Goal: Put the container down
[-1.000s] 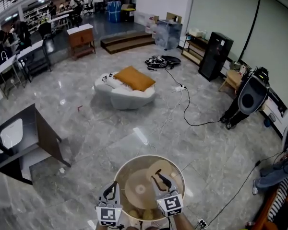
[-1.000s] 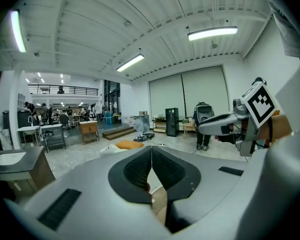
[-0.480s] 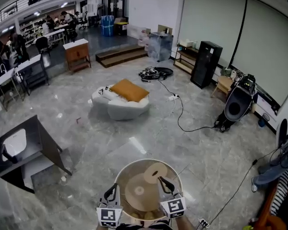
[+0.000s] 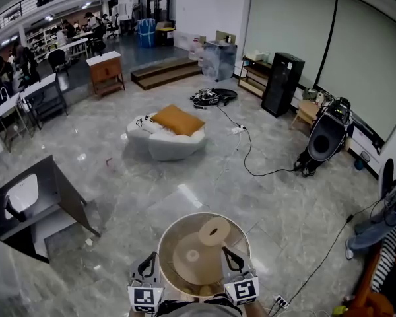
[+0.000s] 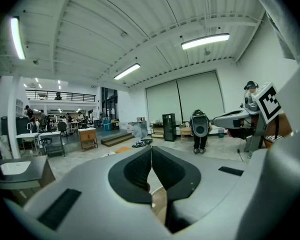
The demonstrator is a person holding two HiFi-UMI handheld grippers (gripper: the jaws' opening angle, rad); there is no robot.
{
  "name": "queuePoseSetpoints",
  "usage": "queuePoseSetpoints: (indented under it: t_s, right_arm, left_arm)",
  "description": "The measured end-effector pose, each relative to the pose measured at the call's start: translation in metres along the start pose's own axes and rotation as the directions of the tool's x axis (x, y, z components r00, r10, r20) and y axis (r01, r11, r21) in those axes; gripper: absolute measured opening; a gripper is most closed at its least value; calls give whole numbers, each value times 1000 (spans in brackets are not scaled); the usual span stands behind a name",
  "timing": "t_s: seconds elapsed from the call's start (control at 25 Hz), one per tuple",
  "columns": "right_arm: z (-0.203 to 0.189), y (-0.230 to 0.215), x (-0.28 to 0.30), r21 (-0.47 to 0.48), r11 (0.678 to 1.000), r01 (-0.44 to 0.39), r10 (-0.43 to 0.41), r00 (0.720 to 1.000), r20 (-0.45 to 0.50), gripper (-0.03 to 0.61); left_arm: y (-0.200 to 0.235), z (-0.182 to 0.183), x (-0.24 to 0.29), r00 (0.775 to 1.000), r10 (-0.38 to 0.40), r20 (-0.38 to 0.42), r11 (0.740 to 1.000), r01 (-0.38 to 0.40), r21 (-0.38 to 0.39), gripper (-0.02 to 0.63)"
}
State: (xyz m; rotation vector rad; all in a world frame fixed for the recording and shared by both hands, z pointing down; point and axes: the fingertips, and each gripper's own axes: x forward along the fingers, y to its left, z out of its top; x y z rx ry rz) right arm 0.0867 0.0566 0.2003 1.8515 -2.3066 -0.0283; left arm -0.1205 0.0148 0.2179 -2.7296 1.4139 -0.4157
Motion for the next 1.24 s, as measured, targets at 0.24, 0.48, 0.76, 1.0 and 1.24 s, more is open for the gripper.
queuePoseSetpoints:
  t_s: [0.24, 0.48, 0.76, 1.0, 1.24]
  right_arm:
    - [-5, 1, -5, 7, 1000, 9, -9, 1000, 1, 0]
    - [-2, 1, -5, 7, 1000, 5, -5, 1000, -12, 0]
    - [-1, 0, -6, 7, 1000, -2, 2, 1000, -3, 0]
    - [1, -1, -10, 6, 1000, -6, 6, 1000, -8, 0]
    - [2, 4, -5, 3, 1000, -6, 6, 1000, 24, 0]
  left_arm:
    - [-2, -5, -9, 1000, 0, 0, 1000, 0, -5, 20]
    - [-4, -3, -7, 1000, -7, -2, 1000, 7, 1, 20]
    - [-10, -1, -5, 1000, -10, -6, 1000, 10, 2, 20]
    - [-16, 1, -8, 1000, -12, -5, 1000, 12, 0, 20]
    - [-9, -1, -10, 1000, -12, -1, 1000, 12, 1, 20]
